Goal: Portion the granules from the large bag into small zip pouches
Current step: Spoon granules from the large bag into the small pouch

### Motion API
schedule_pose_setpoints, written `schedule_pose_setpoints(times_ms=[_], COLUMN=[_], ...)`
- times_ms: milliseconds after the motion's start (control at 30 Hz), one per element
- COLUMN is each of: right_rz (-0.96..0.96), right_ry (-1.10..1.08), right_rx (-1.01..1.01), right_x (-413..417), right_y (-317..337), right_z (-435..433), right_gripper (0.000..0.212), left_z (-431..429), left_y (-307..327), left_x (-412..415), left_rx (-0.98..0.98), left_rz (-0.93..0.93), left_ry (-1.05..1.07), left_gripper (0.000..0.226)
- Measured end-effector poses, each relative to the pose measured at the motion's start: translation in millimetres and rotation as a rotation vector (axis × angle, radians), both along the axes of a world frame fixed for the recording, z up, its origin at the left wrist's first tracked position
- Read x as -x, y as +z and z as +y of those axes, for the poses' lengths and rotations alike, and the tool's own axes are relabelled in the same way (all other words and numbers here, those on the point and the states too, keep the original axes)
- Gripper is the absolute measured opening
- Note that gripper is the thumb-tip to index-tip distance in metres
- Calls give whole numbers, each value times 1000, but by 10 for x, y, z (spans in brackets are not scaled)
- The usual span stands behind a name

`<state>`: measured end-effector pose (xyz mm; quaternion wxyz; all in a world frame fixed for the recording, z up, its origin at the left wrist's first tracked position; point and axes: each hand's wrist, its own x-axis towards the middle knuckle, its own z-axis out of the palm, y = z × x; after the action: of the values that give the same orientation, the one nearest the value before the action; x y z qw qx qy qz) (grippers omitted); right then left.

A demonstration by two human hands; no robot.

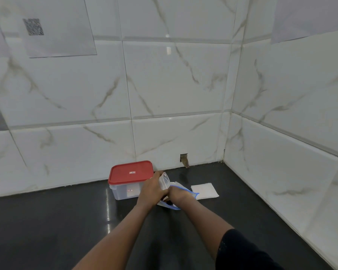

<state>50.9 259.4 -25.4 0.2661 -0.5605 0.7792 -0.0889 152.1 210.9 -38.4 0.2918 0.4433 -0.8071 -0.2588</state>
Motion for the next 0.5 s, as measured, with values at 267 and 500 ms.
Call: schedule_pose_setpoints(times_ms=[267, 500], right_rz=[-92, -820], right_ry=[-151, -623], right_rx=[53, 323], right_x=[-48, -147], right_y=[-138, -229], right_z=[88, 217], right_gripper=[29, 34], left_z=[38, 64], left_y=[-23, -32], left_x=[-15, -6], left_rx=[-36, -48], left_rz=[-53, -50], left_ry=[-74, -93], left_gripper=[51, 48])
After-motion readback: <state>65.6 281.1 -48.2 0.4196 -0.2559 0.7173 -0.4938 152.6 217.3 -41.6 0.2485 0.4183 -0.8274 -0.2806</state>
